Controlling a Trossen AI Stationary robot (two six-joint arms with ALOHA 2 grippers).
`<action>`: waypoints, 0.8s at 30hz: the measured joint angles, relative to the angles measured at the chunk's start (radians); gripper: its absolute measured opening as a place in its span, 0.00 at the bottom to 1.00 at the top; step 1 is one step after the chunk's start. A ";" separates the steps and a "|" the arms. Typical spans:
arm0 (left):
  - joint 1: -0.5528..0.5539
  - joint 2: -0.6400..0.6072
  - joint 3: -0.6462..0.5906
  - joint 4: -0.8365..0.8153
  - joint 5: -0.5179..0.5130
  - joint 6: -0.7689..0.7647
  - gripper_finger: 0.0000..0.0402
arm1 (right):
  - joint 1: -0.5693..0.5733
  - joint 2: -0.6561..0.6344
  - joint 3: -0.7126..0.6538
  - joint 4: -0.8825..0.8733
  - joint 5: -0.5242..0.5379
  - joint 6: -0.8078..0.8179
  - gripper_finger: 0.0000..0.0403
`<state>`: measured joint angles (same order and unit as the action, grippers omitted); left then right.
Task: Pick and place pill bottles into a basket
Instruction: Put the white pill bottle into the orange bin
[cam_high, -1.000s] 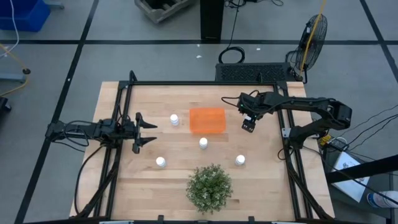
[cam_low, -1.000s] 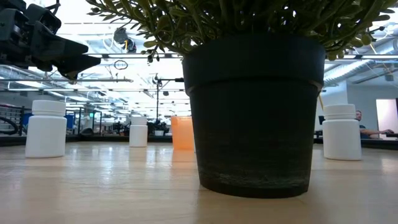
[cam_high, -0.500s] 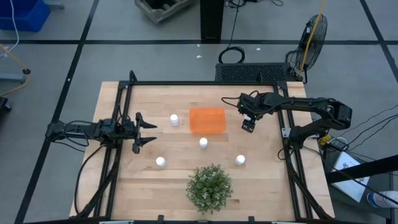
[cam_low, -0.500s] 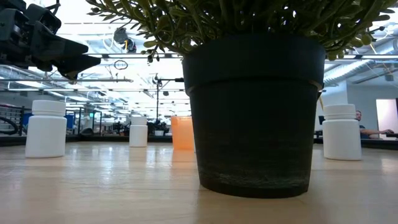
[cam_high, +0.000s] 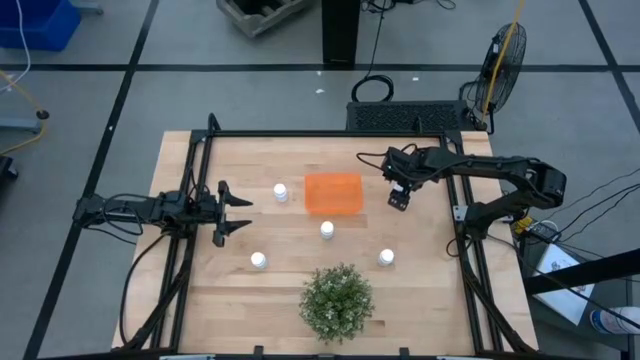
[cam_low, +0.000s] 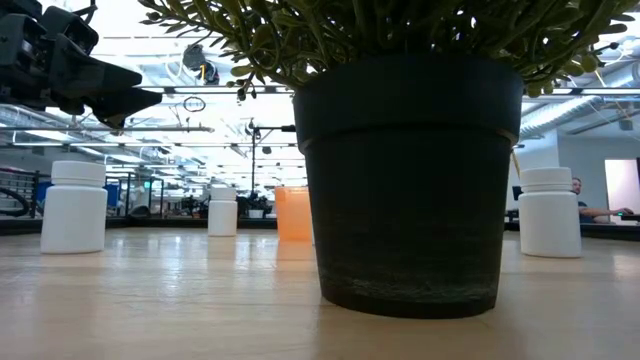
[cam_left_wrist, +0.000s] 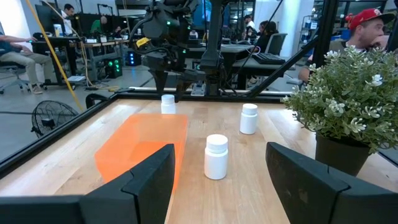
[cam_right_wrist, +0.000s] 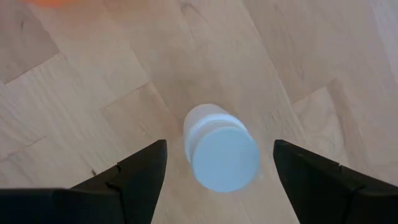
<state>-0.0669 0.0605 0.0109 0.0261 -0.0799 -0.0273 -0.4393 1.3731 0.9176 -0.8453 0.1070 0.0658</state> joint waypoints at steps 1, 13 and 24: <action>0.000 0.000 0.000 0.000 0.000 0.000 0.64 | -0.005 0.000 0.000 0.000 0.000 0.000 0.71; 0.000 0.000 0.000 0.000 0.000 0.000 0.64 | -0.014 0.000 0.000 -0.016 -0.004 0.002 0.72; 0.000 0.000 0.000 0.000 0.000 -0.002 0.64 | -0.011 0.000 0.000 -0.021 -0.028 0.027 0.71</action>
<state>-0.0668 0.0605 0.0109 0.0261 -0.0799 -0.0288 -0.4503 1.3731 0.9176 -0.8661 0.0786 0.0932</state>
